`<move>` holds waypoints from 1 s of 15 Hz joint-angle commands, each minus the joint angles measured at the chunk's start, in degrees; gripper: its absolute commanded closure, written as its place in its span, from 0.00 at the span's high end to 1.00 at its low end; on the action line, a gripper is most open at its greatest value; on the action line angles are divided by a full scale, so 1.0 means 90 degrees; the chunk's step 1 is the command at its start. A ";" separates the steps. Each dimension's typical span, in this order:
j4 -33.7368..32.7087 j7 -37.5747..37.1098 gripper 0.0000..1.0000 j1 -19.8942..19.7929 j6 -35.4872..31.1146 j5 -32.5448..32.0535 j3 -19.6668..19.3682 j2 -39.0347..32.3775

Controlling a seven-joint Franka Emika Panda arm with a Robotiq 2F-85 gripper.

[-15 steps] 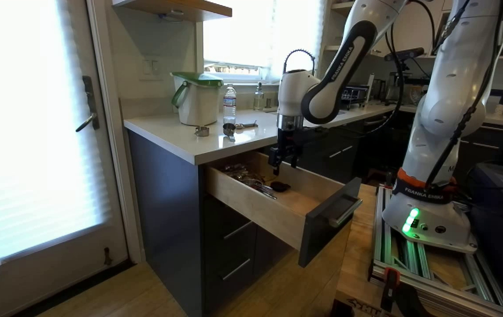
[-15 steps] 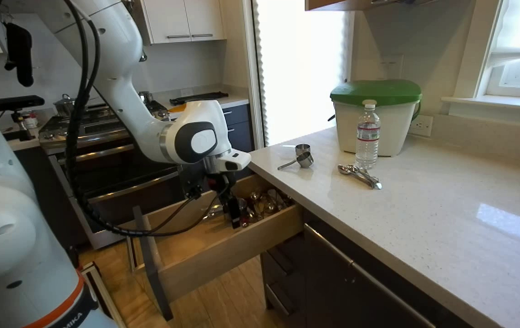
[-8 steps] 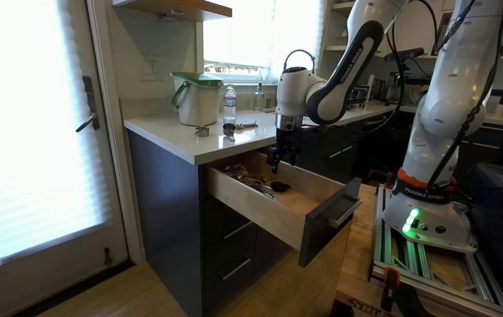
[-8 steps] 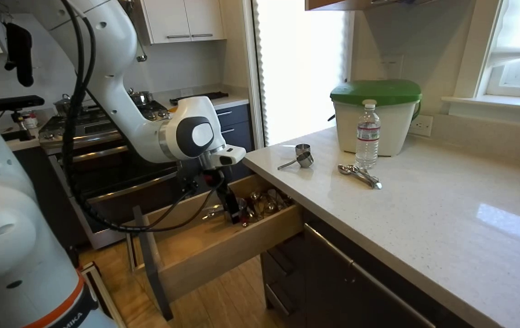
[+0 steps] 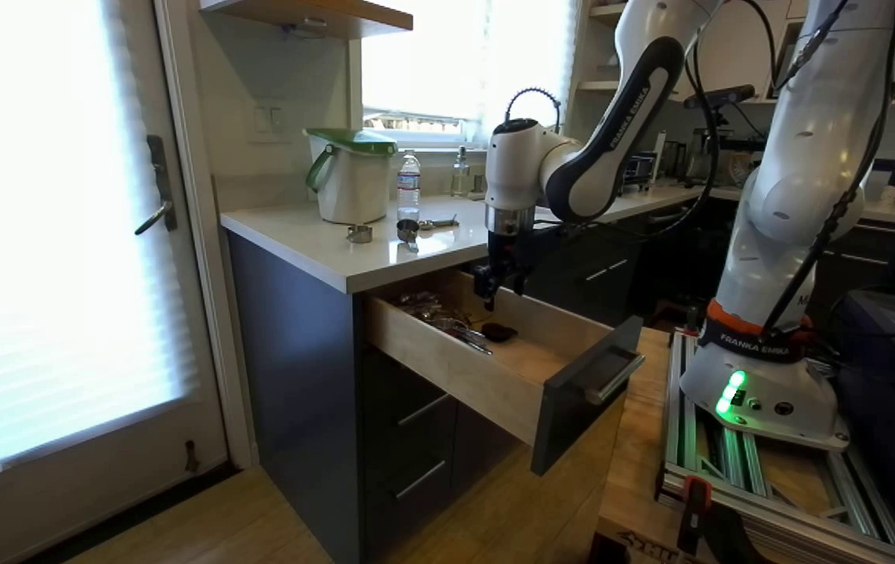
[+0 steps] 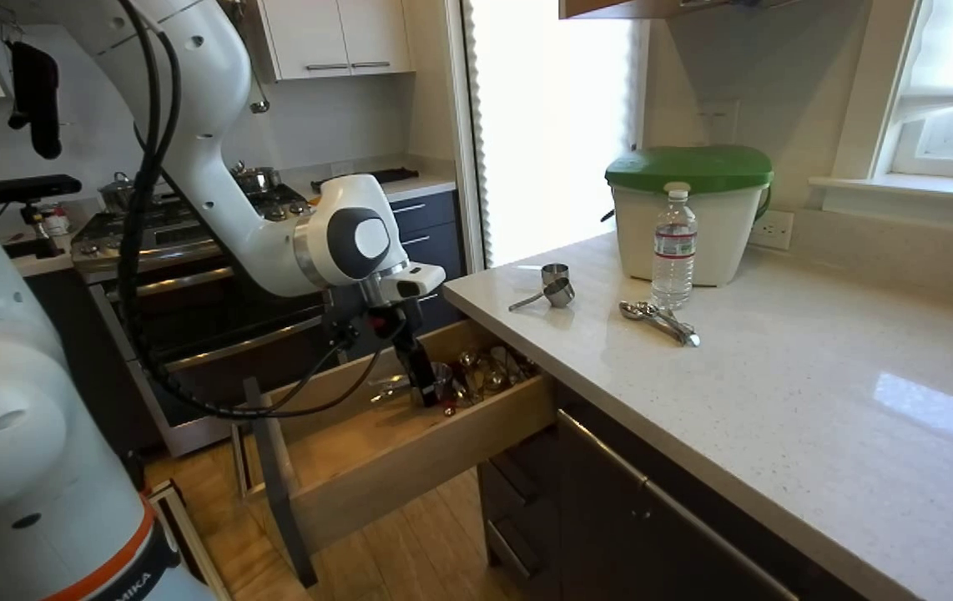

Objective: Pull the open drawer until it is fully open, pick up the black object from the open and put it on the kitchen counter

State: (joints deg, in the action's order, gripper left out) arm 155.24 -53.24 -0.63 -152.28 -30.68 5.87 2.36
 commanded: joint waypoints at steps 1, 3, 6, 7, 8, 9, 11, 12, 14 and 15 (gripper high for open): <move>-0.0217 -0.0742 0.58 0.0154 0.0484 -0.0470 0.0058 -0.0230; -0.0332 -0.1071 0.49 0.0251 0.0610 -0.0728 0.0057 -0.0374; -0.0538 -0.1515 0.48 0.0422 0.0700 -0.1119 0.0019 -0.0651; -0.0605 -0.1619 0.50 0.0477 0.0713 -0.1207 -0.0002 -0.0757; -0.0676 -0.1707 0.51 0.0531 0.0747 -0.1279 -0.0024 -0.0862; -0.0747 -0.1807 0.52 0.0582 0.0781 -0.1366 -0.0052 -0.0972; -0.0874 -0.1987 0.54 0.0678 0.0821 -0.1512 -0.0116 -0.1165; -0.0943 -0.2058 0.52 0.0718 0.0843 -0.1570 -0.0150 -0.1275; -0.1066 -0.2172 0.48 0.0805 0.0881 -0.1692 -0.0221 -0.1467; -0.1128 -0.2228 0.48 0.0847 0.0886 -0.1761 -0.0265 -0.1562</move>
State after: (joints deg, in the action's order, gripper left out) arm 147.52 -70.14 4.99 -145.83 -43.61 5.18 -8.27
